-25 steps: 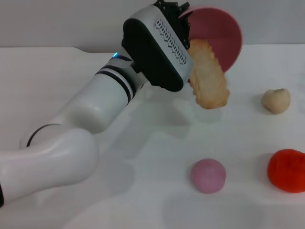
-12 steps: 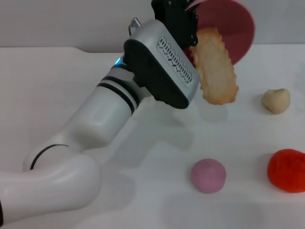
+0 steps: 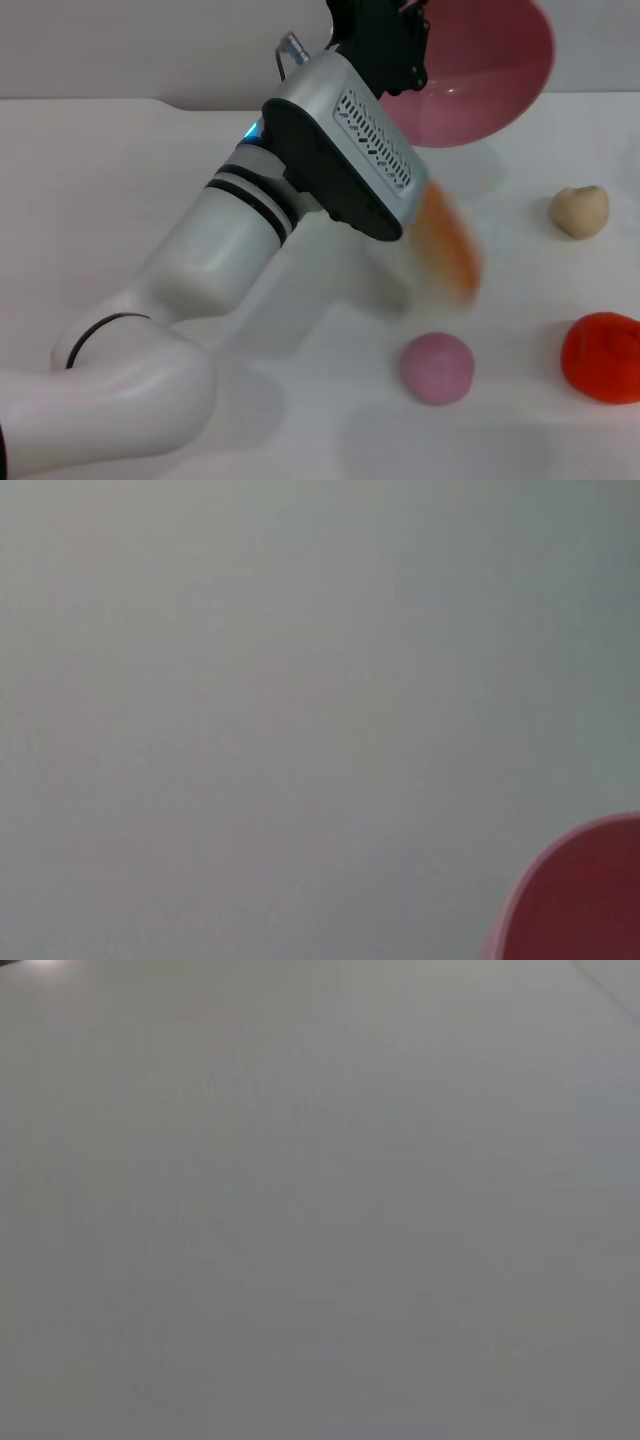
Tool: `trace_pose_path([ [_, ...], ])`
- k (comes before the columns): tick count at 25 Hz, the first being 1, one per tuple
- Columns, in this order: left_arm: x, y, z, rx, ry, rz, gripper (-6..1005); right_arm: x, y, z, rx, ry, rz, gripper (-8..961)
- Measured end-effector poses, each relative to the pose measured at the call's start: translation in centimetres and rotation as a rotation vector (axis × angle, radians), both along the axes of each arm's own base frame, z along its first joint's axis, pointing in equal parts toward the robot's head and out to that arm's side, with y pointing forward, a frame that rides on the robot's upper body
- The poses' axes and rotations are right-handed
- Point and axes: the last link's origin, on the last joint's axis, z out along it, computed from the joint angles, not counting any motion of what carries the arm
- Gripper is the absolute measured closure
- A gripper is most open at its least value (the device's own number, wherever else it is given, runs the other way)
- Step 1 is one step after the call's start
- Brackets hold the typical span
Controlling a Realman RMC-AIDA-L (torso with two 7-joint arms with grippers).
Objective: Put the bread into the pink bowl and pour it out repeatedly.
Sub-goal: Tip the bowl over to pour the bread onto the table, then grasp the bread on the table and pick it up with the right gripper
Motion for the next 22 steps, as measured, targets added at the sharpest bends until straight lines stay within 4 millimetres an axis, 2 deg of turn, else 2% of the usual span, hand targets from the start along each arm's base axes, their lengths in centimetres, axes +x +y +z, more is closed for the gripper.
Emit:
trace_pose_path([
  [12,0.1,0.4,-0.2,-0.079,-0.075,0.042,951,0.1,0.0,-0.1,-0.004,-0.001,-0.004,576],
  [17,0.2,2.2,-0.1,-0.183,-0.125,0.137,952,0.4,0.0,-0.2,-0.011,-0.006,-0.016,575],
  [22,0.5,5.2,0.7,-0.321,-0.168,0.289,953,0.8,0.6,-0.4,-0.044,-0.005,-0.049,574],
])
